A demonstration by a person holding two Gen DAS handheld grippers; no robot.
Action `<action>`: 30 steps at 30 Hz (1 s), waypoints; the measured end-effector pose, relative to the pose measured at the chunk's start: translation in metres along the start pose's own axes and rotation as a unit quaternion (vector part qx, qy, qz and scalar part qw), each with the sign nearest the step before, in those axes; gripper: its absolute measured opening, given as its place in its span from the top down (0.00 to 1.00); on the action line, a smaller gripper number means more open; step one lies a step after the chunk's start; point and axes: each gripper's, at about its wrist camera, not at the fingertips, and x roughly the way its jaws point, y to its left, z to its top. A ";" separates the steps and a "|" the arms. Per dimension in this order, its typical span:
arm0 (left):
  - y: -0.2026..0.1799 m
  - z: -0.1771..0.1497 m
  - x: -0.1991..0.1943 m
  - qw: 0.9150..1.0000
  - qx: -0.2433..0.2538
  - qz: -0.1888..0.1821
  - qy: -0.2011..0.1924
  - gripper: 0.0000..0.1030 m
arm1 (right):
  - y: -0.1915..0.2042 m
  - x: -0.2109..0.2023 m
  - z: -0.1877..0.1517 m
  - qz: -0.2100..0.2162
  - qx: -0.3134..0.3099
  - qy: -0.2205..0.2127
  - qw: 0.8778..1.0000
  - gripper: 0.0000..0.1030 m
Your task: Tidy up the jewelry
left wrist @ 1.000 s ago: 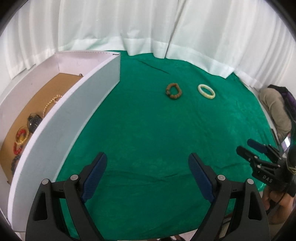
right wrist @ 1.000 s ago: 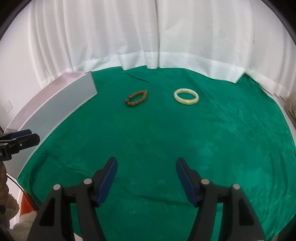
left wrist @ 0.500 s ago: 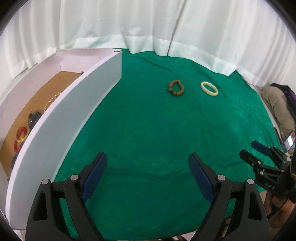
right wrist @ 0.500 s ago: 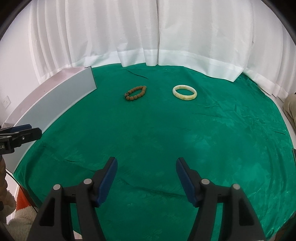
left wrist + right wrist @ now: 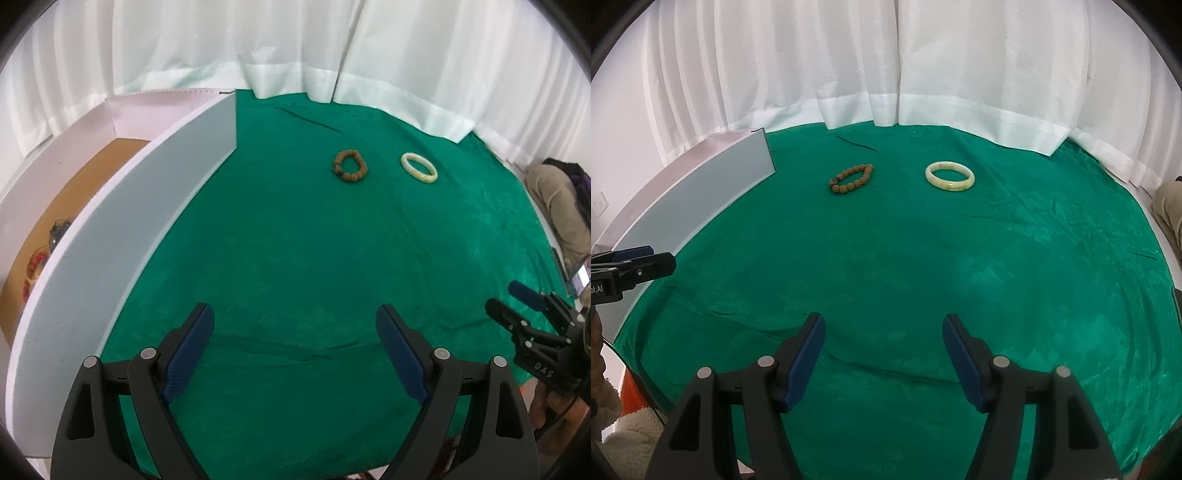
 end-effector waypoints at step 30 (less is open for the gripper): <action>-0.030 0.011 0.025 1.000 0.024 -0.005 0.018 0.12 | -0.046 0.007 -0.006 -0.024 0.037 0.006 0.999 0.35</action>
